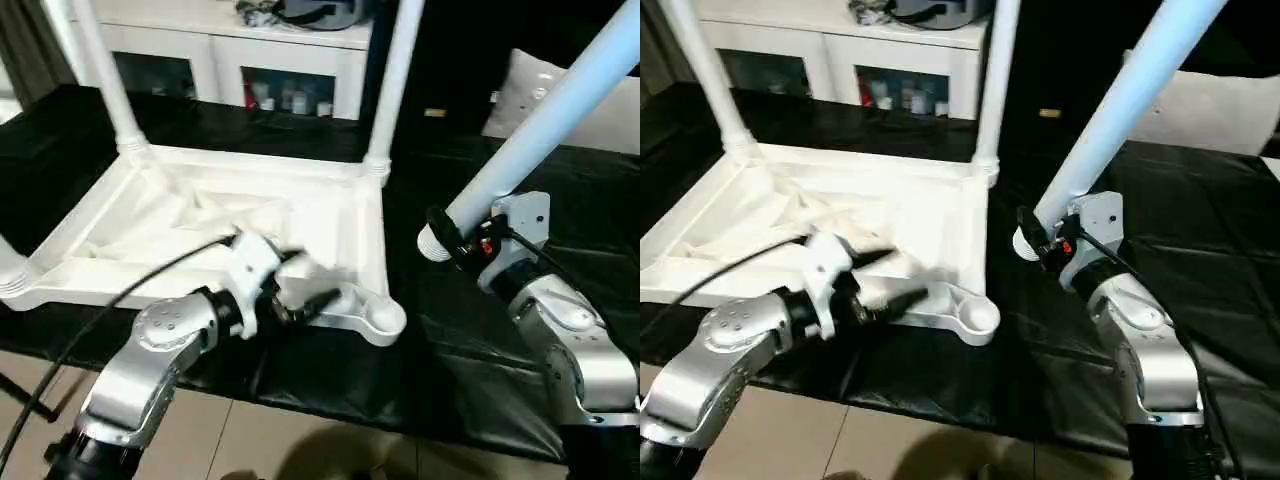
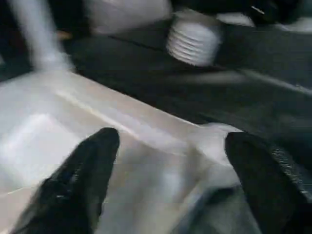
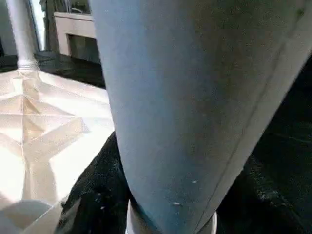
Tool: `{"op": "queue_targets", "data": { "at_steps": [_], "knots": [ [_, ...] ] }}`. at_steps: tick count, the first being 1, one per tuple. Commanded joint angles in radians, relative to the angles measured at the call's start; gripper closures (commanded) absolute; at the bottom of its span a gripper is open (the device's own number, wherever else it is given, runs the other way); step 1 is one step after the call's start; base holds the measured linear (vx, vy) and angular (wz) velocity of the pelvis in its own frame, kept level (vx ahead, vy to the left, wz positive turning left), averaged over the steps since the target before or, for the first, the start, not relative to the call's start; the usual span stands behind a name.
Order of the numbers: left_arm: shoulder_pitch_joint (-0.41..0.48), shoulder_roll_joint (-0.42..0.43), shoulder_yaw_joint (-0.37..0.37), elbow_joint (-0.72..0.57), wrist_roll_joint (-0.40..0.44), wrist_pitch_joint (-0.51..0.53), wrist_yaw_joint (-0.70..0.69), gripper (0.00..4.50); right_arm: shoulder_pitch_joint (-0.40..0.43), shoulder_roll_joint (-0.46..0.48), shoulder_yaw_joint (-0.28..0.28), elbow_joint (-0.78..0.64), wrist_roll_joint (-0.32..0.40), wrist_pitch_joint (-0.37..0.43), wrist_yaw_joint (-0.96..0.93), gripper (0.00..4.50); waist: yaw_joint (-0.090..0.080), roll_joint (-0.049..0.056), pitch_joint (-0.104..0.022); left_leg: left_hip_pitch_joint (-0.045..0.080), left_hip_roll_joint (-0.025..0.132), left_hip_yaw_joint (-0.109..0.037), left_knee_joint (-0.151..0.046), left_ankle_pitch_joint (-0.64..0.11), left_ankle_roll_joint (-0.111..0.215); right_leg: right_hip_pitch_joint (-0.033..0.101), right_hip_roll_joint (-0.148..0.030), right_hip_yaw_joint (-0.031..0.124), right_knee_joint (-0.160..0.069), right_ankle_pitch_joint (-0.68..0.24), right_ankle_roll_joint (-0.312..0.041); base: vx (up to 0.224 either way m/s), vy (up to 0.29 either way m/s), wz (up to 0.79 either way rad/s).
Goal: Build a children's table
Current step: Move to table
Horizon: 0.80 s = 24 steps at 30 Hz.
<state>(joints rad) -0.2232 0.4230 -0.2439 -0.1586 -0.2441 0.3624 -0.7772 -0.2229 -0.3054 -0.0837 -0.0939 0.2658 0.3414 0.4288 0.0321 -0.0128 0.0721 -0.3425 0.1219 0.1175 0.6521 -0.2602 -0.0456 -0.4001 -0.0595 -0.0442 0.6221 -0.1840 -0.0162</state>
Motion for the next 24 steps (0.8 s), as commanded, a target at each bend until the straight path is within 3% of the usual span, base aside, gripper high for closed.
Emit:
{"op": "queue_targets", "data": {
  "at_steps": [1, 2, 3, 4, 6, 8, 11, 13, 14, 16, 19, 20, 22, 24],
  "knots": [
    [-0.052, 0.026, -0.031, 0.034, 0.012, -0.023, -0.091, 0.64, -0.01, -0.018, 0.006, 0.009, 0.028, 0.017, 0.049, 2.61, 0.003, 0.001, -0.053, -0.013, 0.072, -0.026, -0.109, -0.232, 0.016, 0.041, -0.088, 0.05, -0.108, -0.564, -0.08, 0.0, 0.0, 0.0],
    [-0.068, 0.034, -0.039, 0.048, 0.012, -0.026, -0.111, 0.94, -0.009, -0.023, 0.01, 0.011, 0.031, 0.013, 0.061, 2.61, 0.004, 0.002, -0.055, -0.008, 0.073, -0.024, -0.107, -0.238, 0.016, 0.038, -0.089, 0.048, -0.109, -0.557, -0.087, 0.0, 0.0, 0.0],
    [-0.11, 0.048, -0.062, 0.095, 0.027, -0.043, -0.156, 1.02, -0.002, -0.027, 0.018, 0.015, 0.028, 0.003, 0.071, 2.61, 0.005, 0.009, -0.054, -0.008, 0.073, -0.024, -0.108, -0.237, 0.015, 0.038, -0.089, 0.049, -0.108, -0.548, -0.094, 0.0, 0.0, 0.0],
    [-0.12, 0.051, -0.069, 0.107, 0.031, -0.046, -0.167, 1.01, 0.0, -0.029, 0.021, 0.015, 0.027, 0.003, 0.072, 2.61, 0.005, 0.007, -0.056, -0.006, 0.072, -0.021, -0.107, -0.233, 0.016, 0.036, -0.085, 0.049, -0.11, -0.534, -0.096, 0.0, 0.0, 0.0],
    [-0.162, 0.065, -0.099, 0.156, 0.051, -0.061, -0.221, 1.09, 0.007, -0.032, 0.025, 0.012, 0.03, 0.003, 0.081, 2.61, 0.007, 0.01, -0.061, -0.011, 0.075, -0.021, -0.11, -0.186, 0.017, 0.046, -0.086, 0.051, -0.099, -0.441, -0.123, 0.0, 0.0, 0.0],
    [-0.195, 0.075, -0.124, 0.2, 0.069, -0.08, -0.265, 1.45, 0.012, -0.03, 0.023, 0.005, 0.044, 0.011, 0.092, 2.61, 0.01, 0.018, -0.067, -0.007, 0.077, -0.015, -0.111, -0.182, 0.019, 0.048, -0.083, 0.052, -0.088, -0.349, -0.161, 0.0, 0.0, 0.0],
    [-0.228, 0.083, -0.149, 0.254, 0.086, -0.104, -0.312, 1.57, 0.041, -0.028, 0.029, -0.019, 0.051, 0.02, 0.105, 2.61, 0.015, 0.019, -0.075, -0.012, 0.077, -0.009, -0.107, -0.107, 0.034, 0.056, -0.084, 0.052, -0.082, -0.222, -0.204, 0.0, 0.0, 0.0],
    [-0.242, 0.086, -0.159, 0.275, 0.091, -0.114, -0.333, 1.74, 0.056, -0.038, 0.041, -0.031, 0.047, 0.03, 0.117, 2.61, 0.017, 0.017, -0.077, -0.018, 0.077, -0.008, -0.105, -0.064, 0.043, 0.062, -0.085, 0.05, -0.078, -0.179, -0.22, 0.0, 0.0, 0.0],
    [-0.259, 0.088, -0.17, 0.301, 0.097, -0.125, -0.356, 1.88, 0.065, -0.042, 0.052, -0.037, 0.046, 0.034, 0.128, 2.61, 0.021, 0.022, -0.078, -0.018, 0.078, -0.007, -0.104, -0.047, 0.046, 0.063, -0.085, 0.048, -0.077, -0.169, -0.223, 0.0, 0.0, 0.0],
    [-0.267, 0.089, -0.185, 0.323, 0.109, -0.137, -0.37, 1.91, 0.072, -0.03, 0.047, -0.039, 0.062, 0.036, 0.132, 2.61, 0.024, 0.021, -0.076, -0.02, 0.079, -0.007, -0.106, -0.059, 0.045, 0.064, -0.087, 0.046, -0.081, -0.202, -0.221, 0.0, 0.0, 0.0],
    [-0.277, 0.092, -0.201, 0.356, 0.133, -0.166, -0.379, 2.3, 0.073, -0.01, 0.031, -0.043, 0.097, 0.058, 0.128, 2.61, 0.024, 0.021, -0.073, -0.018, 0.08, -0.006, -0.108, -0.087, 0.037, 0.062, -0.088, 0.045, -0.088, -0.265, -0.208, 0.0, 0.0, 0.0],
    [-0.291, 0.09, -0.21, 0.399, 0.155, -0.203, -0.389, 2.31, 0.079, -0.004, 0.029, -0.055, 0.122, 0.077, 0.131, 2.61, 0.023, 0.022, -0.07, -0.015, 0.079, -0.006, -0.111, -0.123, 0.033, 0.057, -0.086, 0.044, -0.098, -0.343, -0.183, 0.0, 0.0, 0.0],
    [-0.296, 0.087, -0.211, 0.415, 0.162, -0.219, -0.39, 2.3, 0.085, -0.005, 0.032, -0.065, 0.13, 0.085, 0.135, 2.61, 0.023, 0.023, -0.071, -0.014, 0.083, -0.007, -0.114, -0.142, 0.022, 0.054, -0.086, 0.043, -0.099, -0.37, -0.169, 0.0, 0.0, 0.0],
    [-0.316, 0.073, -0.213, 0.46, 0.174, -0.25, -0.394, 2.71, 0.093, -0.008, 0.037, -0.076, 0.132, 0.085, 0.142, 2.61, 0.027, 0.021, -0.07, -0.01, 0.086, -0.004, -0.116, -0.165, 0.012, 0.05, -0.088, 0.043, -0.101, -0.393, -0.158, 0.0, 0.0, 0.0]
  ]
}}
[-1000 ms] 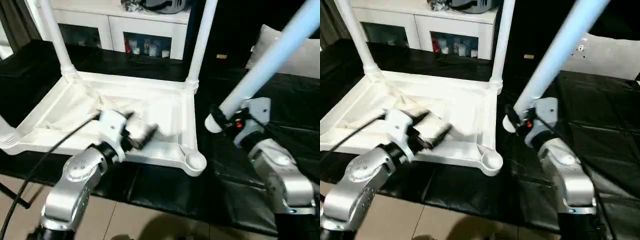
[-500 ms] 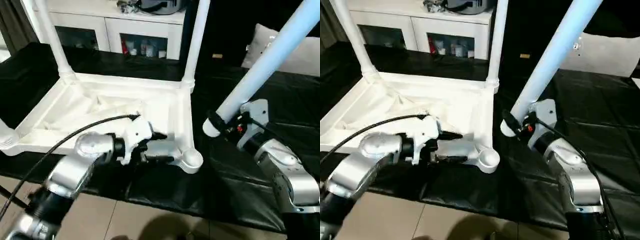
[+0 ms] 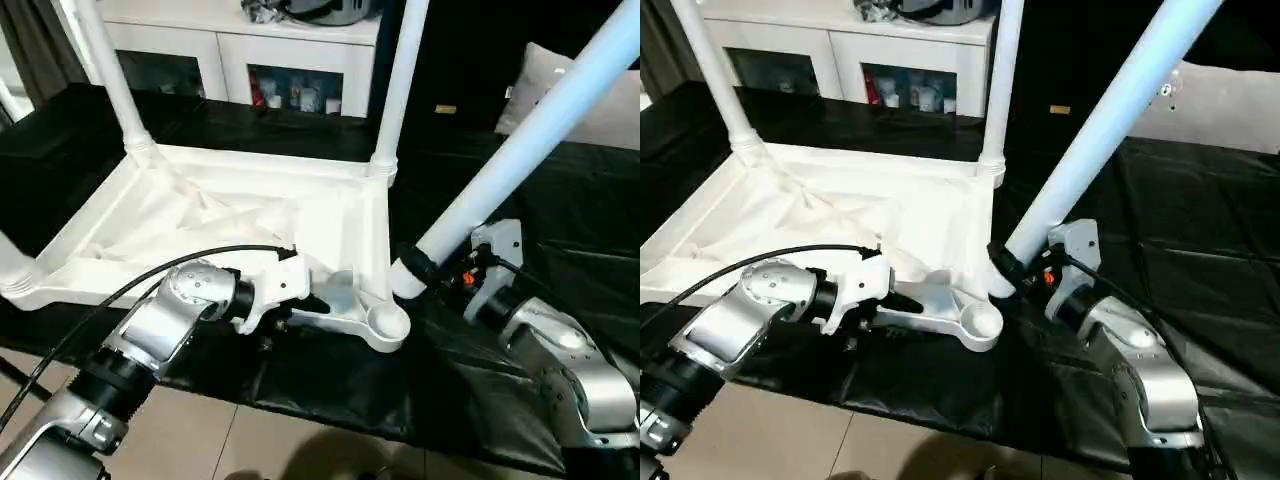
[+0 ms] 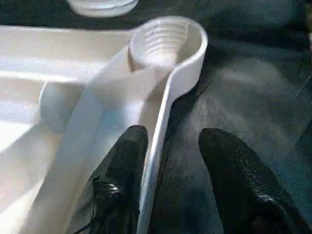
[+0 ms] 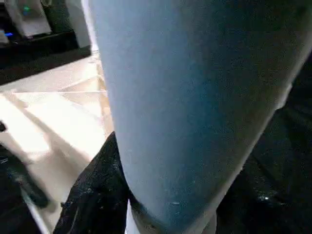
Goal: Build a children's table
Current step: Move to table, then rotate table base
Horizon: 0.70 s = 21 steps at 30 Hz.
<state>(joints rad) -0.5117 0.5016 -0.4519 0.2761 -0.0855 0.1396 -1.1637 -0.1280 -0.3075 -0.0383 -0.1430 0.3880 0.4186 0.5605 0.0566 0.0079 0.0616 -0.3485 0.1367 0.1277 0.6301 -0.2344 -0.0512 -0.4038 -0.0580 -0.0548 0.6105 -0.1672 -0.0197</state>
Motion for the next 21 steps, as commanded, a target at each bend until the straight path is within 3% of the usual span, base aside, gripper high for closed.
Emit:
{"op": "queue_targets", "data": {
  "at_steps": [1, 3, 6, 9, 12, 21],
  "knots": [
    [-0.032, -0.008, -0.007, 0.034, 0.017, -0.031, -0.009, 2.71, -0.002, -0.008, -0.007, -0.026, 0.008, 0.006, 0.013, 2.61, 0.003, -0.001, -0.058, -0.005, 0.07, -0.013, -0.095, -0.192, 0.018, 0.054, -0.088, 0.053, -0.091, -0.418, -0.151, 0.0, 0.0, 0.0],
    [-0.048, -0.013, -0.014, 0.062, 0.027, -0.043, -0.014, 2.7, -0.005, -0.017, -0.001, -0.025, 0.002, 0.003, 0.023, 2.61, 0.005, -0.001, -0.059, -0.005, 0.072, -0.013, -0.096, -0.193, 0.012, 0.053, -0.091, 0.053, -0.092, -0.429, -0.143, 0.0, 0.0, 0.0],
    [-0.063, -0.024, -0.014, 0.094, 0.034, -0.056, -0.017, 3.16, -0.014, -0.028, -0.003, -0.019, -0.003, 0.001, 0.033, 2.61, 0.007, -0.003, -0.061, -0.008, 0.073, -0.012, -0.096, -0.175, 0.011, 0.055, -0.093, 0.054, -0.088, -0.407, -0.145, 0.0, 0.0, 0.0],
    [-0.073, -0.033, -0.013, 0.123, 0.038, -0.071, -0.017, 3.17, -0.018, -0.035, -0.006, -0.017, 0.0, 0.004, 0.032, 2.61, 0.008, -0.005, -0.063, -0.011, 0.073, -0.01, -0.093, -0.142, 0.018, 0.058, -0.093, 0.055, -0.084, -0.361, -0.157, 0.0, 0.0, 0.0],
    [-0.076, -0.045, -0.009, 0.163, 0.05, -0.093, -0.011, 3.62, -0.011, -0.043, 0.005, -0.026, -0.003, 0.011, 0.033, 2.61, 0.008, -0.007, -0.064, -0.013, 0.072, -0.007, -0.092, -0.119, 0.024, 0.061, -0.094, 0.054, -0.082, -0.335, -0.164, 0.0, 0.0, 0.0],
    [-0.096, -0.086, 0.013, 0.238, 0.079, -0.021, 0.076, 4.27, -0.034, -0.039, 0.011, -0.02, -0.01, 0.019, 0.017, 2.61, 0.005, -0.01, -0.06, -0.01, 0.076, -0.003, -0.095, -0.146, 0.021, 0.056, -0.093, 0.051, -0.088, -0.402, -0.152, 0.0, 0.0, 0.0]
  ]
}}
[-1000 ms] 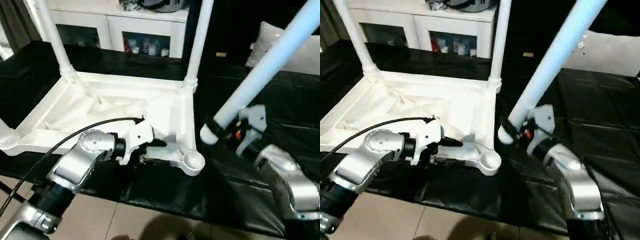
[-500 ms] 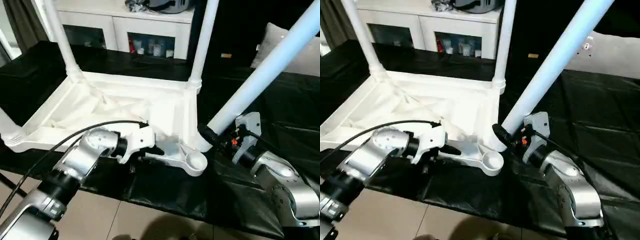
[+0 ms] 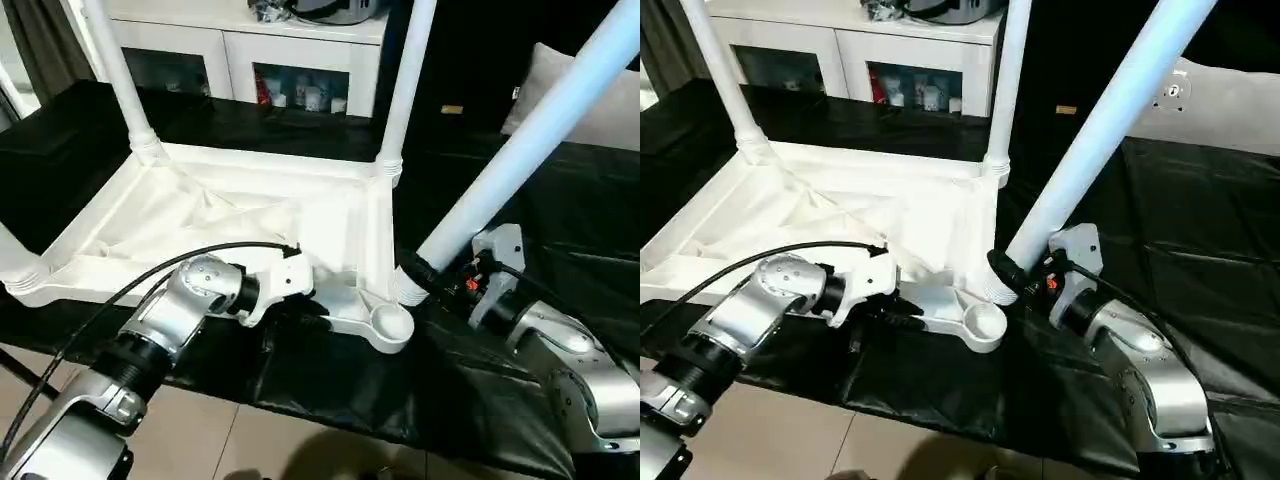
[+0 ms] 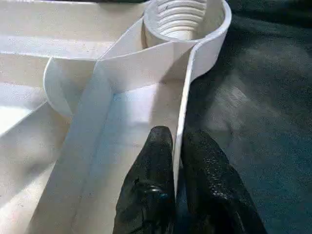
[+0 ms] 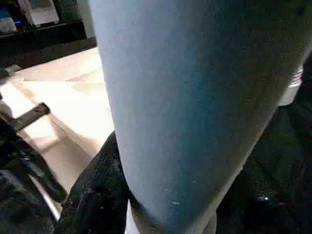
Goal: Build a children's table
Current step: Rotate table base, then insert table leg to table base
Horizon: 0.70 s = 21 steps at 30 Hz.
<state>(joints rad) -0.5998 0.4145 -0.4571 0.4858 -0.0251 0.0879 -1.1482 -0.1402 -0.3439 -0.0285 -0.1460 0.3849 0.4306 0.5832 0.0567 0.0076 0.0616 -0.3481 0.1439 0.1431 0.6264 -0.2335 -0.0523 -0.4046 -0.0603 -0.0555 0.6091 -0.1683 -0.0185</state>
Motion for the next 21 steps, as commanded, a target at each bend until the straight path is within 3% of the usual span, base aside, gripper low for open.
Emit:
{"op": "queue_targets", "data": {
  "at_steps": [1, 5, 9, 13, 16, 20, 21],
  "knots": [
    [-0.014, -0.011, 0.028, 0.042, 0.026, 0.041, 0.095, 4.33, -0.03, -0.001, 0.0, -0.011, -0.01, 0.007, -0.014, 2.61, 0.005, -0.011, -0.061, -0.011, 0.069, -0.019, -0.091, -0.145, 0.023, 0.059, -0.094, 0.052, -0.087, -0.404, -0.15, 0.0, 0.0, 0.0],
    [-0.022, -0.057, 0.07, 0.061, 0.033, 0.094, 0.203, 4.44, -0.072, -0.002, -0.004, 0.015, -0.02, 0.01, -0.031, 2.61, -0.005, -0.017, -0.065, -0.018, 0.063, -0.016, -0.085, -0.101, 0.031, 0.065, -0.091, 0.051, -0.084, -0.374, -0.15, 0.0, 0.0, 0.0],
    [-0.009, -0.072, 0.075, 0.038, 0.028, 0.078, 0.206, 4.5, -0.093, -0.003, -0.001, 0.023, -0.019, 0.011, -0.027, 2.61, -0.011, -0.019, -0.07, -0.022, 0.06, -0.013, -0.079, -0.048, 0.055, 0.067, -0.088, 0.051, -0.079, -0.297, -0.165, 0.0, 0.0, 0.0],
    [0.022, -0.064, 0.041, 0.007, 0.042, -0.11, 0.155, 4.5, -0.117, -0.005, 0.024, 0.03, -0.023, 0.019, -0.013, 2.61, -0.009, -0.015, -0.072, -0.017, 0.065, -0.011, -0.078, -0.038, 0.077, 0.063, -0.087, 0.049, -0.076, -0.24, -0.192, 0.0, 0.0, 0.0],
    [0.027, -0.053, 0.025, 0.001, 0.061, -0.134, 0.149, 4.5, -0.125, -0.01, 0.041, 0.035, -0.027, 0.028, -0.003, 2.61, -0.007, -0.013, -0.069, -0.014, 0.068, -0.011, -0.081, -0.053, 0.076, 0.061, -0.087, 0.049, -0.075, -0.25, -0.189, 0.0, 0.0, 0.0],
    [0.025, -0.055, 0.039, 0.016, 0.057, -0.139, 0.145, 4.5, -0.156, -0.036, 0.101, 0.063, -0.054, 0.077, 0.026, 2.61, 0.002, -0.011, -0.067, -0.012, 0.071, -0.013, -0.085, -0.08, 0.049, 0.061, -0.089, 0.05, -0.077, -0.285, -0.187, 0.0, 0.0, 0.0],
    [0.023, -0.054, 0.041, 0.022, 0.057, -0.146, 0.142, 4.5, -0.164, -0.039, 0.109, 0.072, -0.058, 0.082, 0.032, 2.61, 0.002, -0.014, -0.067, -0.012, 0.07, -0.012, -0.085, -0.079, 0.047, 0.061, -0.09, 0.051, -0.078, -0.288, -0.185, 0.0, 0.0, 0.0]
  ]
}}
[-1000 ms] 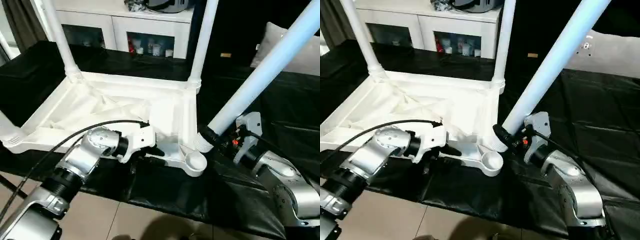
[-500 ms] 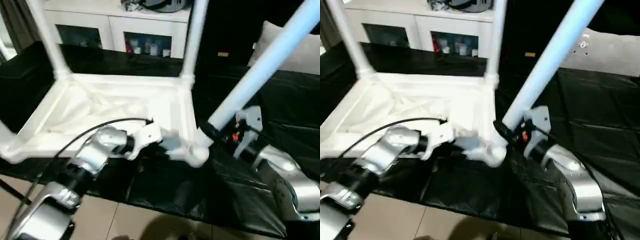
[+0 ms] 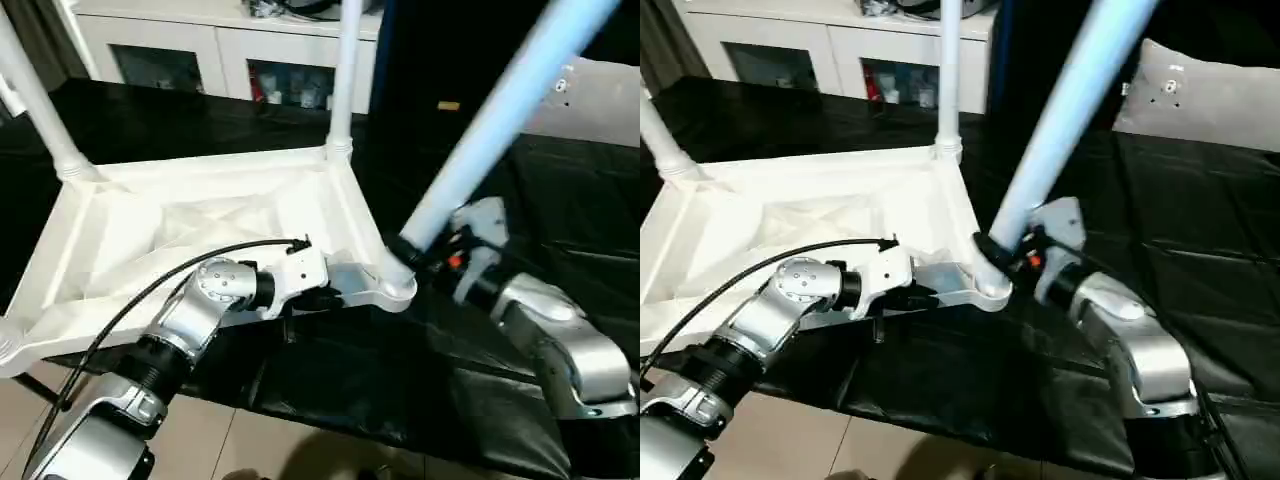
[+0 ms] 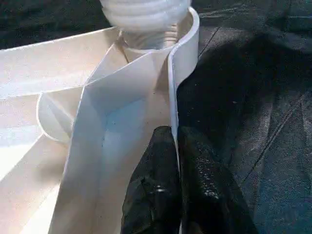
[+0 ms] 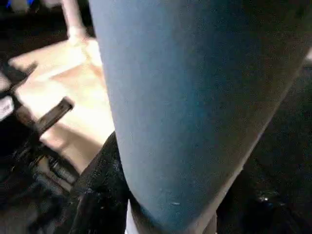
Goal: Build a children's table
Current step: Insert table leg to table base
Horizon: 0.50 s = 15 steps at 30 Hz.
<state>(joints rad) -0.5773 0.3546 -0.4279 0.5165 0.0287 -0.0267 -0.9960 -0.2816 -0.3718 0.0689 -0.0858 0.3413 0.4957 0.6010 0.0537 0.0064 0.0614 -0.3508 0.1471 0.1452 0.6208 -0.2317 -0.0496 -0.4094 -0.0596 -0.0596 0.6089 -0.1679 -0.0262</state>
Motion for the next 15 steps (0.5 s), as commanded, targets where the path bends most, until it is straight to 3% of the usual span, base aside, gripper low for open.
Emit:
{"op": "queue_targets", "data": {
  "at_steps": [1, 3, 4, 9, 10, 15],
  "knots": [
    [0.0, 0.007, 0.014, -0.005, 0.004, -0.037, -0.012, 4.5, -0.028, -0.013, 0.017, 0.018, -0.017, 0.021, 0.018, 2.61, 0.005, -0.013, -0.066, -0.009, 0.067, -0.014, -0.079, -0.081, 0.044, 0.066, -0.091, 0.055, -0.077, -0.288, -0.177, 0.0, 0.0, 0.0],
    [-0.004, 0.009, 0.018, 0.009, 0.005, -0.052, -0.014, 4.5, -0.042, -0.016, 0.028, 0.038, -0.026, 0.024, 0.028, 2.61, 0.006, -0.012, -0.067, -0.011, 0.065, -0.013, -0.077, -0.073, 0.043, 0.067, -0.092, 0.055, -0.076, -0.288, -0.176, 0.0, 0.0, 0.0],
    [-0.006, 0.012, 0.023, 0.015, 0.001, -0.054, -0.02, 4.5, -0.053, -0.02, 0.039, 0.054, -0.031, 0.031, 0.039, 2.61, 0.007, -0.018, -0.068, -0.011, 0.067, -0.013, -0.077, -0.062, 0.044, 0.066, -0.091, 0.056, -0.075, -0.273, -0.175, 0.0, 0.0, 0.0],
    [-0.005, 0.024, 0.037, 0.024, -0.008, -0.06, -0.027, 4.5, -0.095, -0.058, 0.104, 0.115, -0.079, 0.049, 0.081, 2.61, 0.006, -0.017, -0.065, -0.01, 0.067, -0.012, -0.078, -0.068, 0.044, 0.065, -0.094, 0.055, -0.076, -0.296, -0.176, 0.0, 0.0, 0.0],
    [-0.004, 0.024, 0.039, 0.026, -0.007, -0.062, -0.023, 4.5, -0.1, -0.065, 0.112, 0.123, -0.085, 0.051, 0.086, 2.61, 0.005, -0.023, -0.066, -0.011, 0.067, -0.012, -0.077, -0.07, 0.043, 0.066, -0.093, 0.054, -0.074, -0.302, -0.172, 0.0, 0.0, 0.0],
    [0.0, 0.03, 0.045, 0.037, -0.003, -0.065, -0.025, 4.5, -0.115, -0.068, 0.115, 0.146, -0.094, 0.075, 0.088, 2.61, 0.005, -0.023, -0.066, -0.011, 0.068, -0.012, -0.078, -0.068, 0.043, 0.065, -0.093, 0.054, -0.075, -0.309, -0.166, 0.0, 0.0, 0.0]
  ]
}}
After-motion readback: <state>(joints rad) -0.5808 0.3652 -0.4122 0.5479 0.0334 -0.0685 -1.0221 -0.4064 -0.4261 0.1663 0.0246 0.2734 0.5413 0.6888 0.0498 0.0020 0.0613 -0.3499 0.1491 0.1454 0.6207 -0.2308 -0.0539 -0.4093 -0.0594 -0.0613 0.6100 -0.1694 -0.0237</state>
